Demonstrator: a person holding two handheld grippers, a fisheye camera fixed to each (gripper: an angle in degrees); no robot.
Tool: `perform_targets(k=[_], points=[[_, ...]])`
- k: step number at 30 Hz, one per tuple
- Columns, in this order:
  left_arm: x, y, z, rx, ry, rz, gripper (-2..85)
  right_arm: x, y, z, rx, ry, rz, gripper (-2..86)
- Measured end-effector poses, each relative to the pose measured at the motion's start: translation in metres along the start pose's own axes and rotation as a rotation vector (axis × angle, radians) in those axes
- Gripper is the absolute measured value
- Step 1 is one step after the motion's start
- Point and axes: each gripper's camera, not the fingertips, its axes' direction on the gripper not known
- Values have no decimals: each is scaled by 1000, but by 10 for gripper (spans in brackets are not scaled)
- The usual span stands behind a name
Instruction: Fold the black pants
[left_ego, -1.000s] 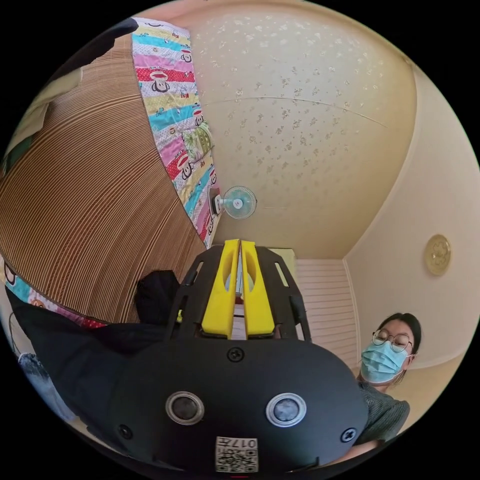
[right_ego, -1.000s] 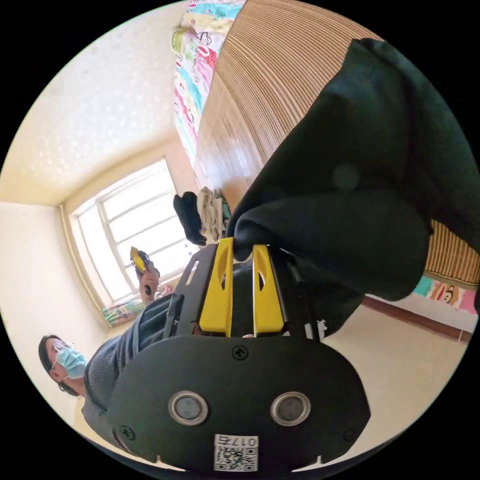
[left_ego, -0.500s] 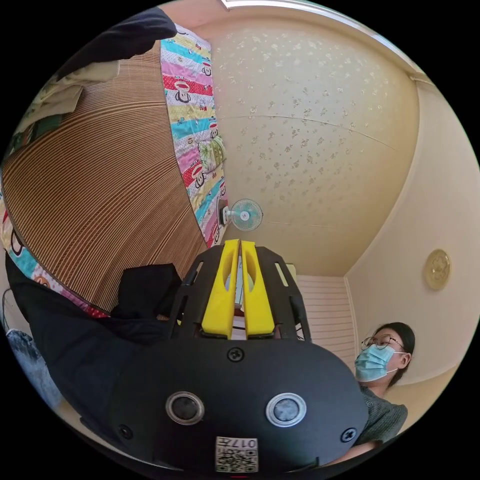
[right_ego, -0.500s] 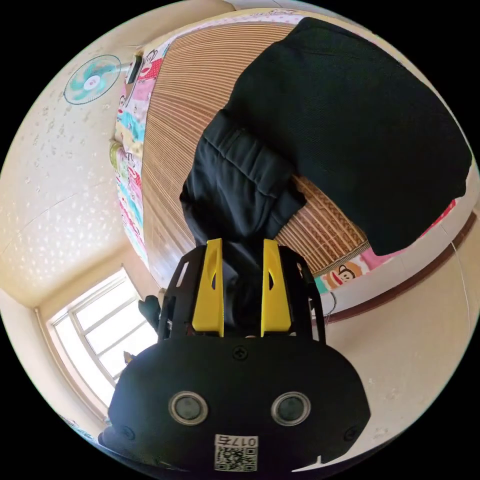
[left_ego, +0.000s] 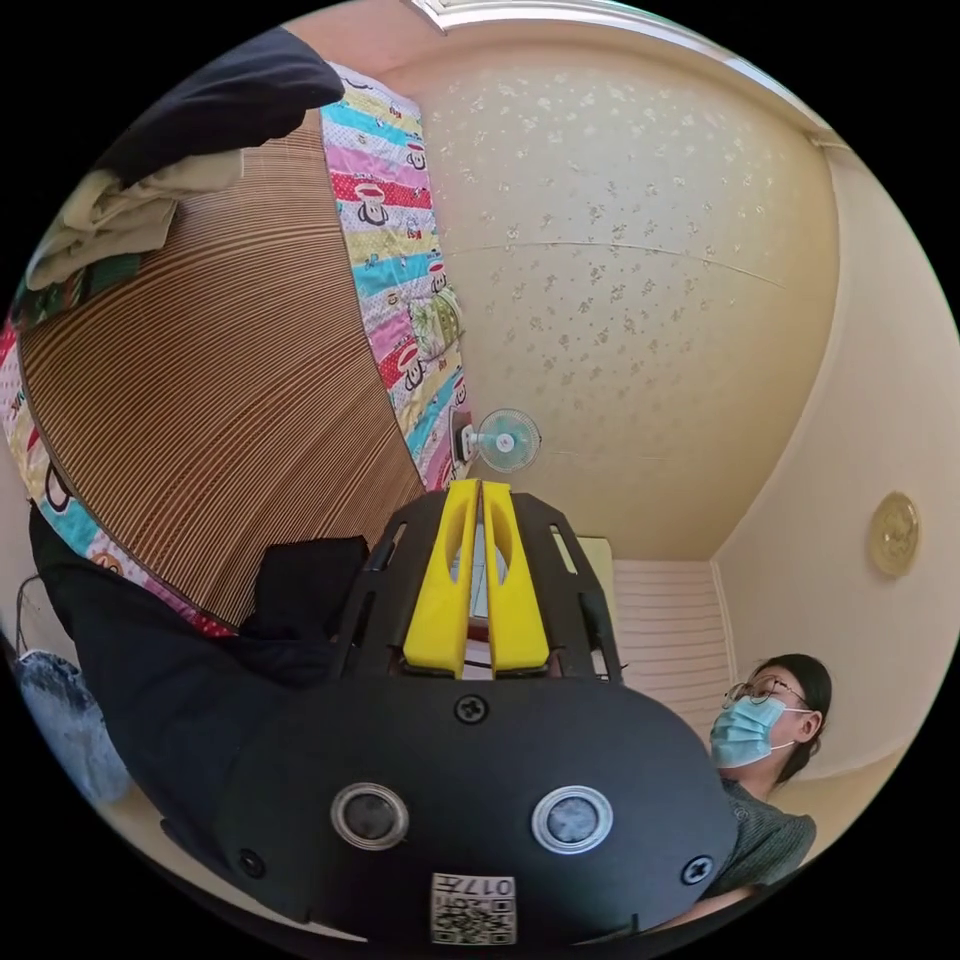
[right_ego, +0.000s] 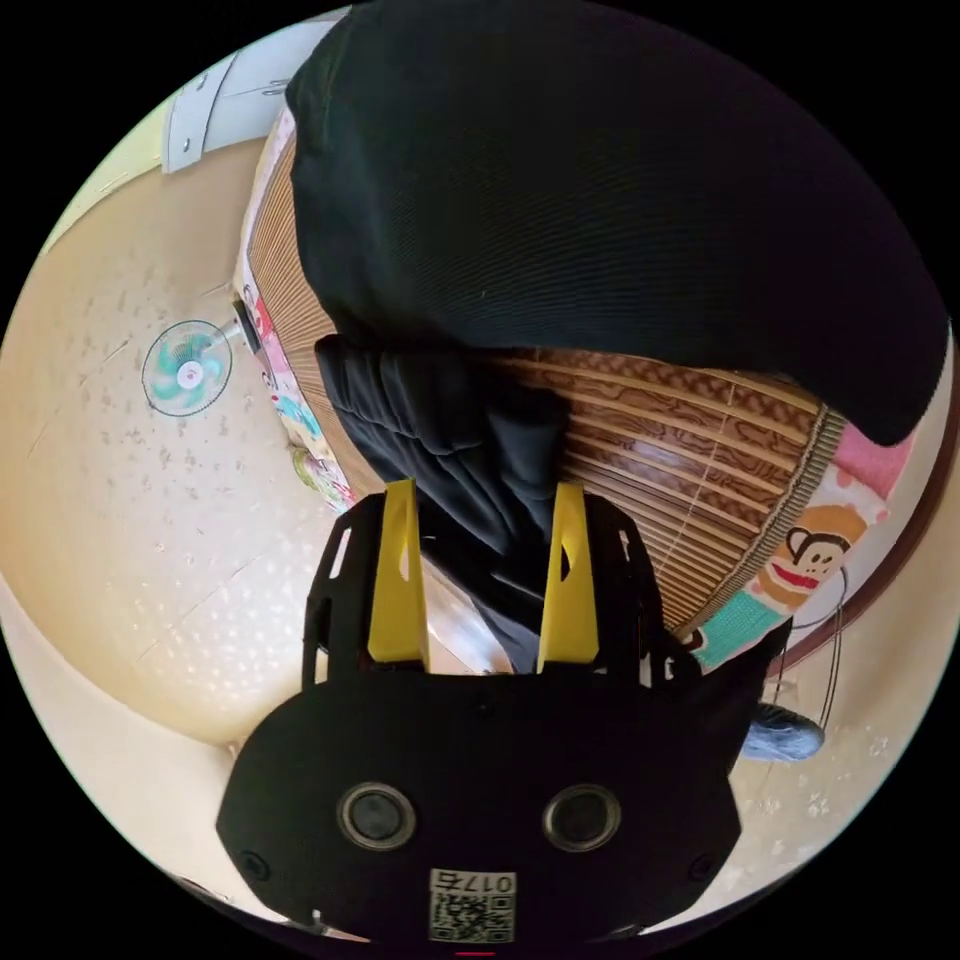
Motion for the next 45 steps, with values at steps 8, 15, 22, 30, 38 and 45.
perform_targets(k=[8, 15, 22, 30, 38, 45], points=[[-7, 29, 35, -27, -23, 76, 10, 1, 52, 46, -159, -326, -478, 42], [27, 70, 135, -296, -185, 428, 74, -57, 200, 102, -576, -306, -1119, 28], [27, 152, 282, -683, -260, 793, 204, -34, 361, 129, -965, -481, -1462, 23], [23, 206, 216, -552, -135, 905, 69, 52, 411, 136, -820, -562, -1439, 25], [41, 188, 92, -415, 54, 864, 59, 73, 470, 115, -529, -660, -1530, 29], [128, 193, 27, -336, 237, 1030, 56, 81, 610, 59, -156, -669, -1833, 29]])
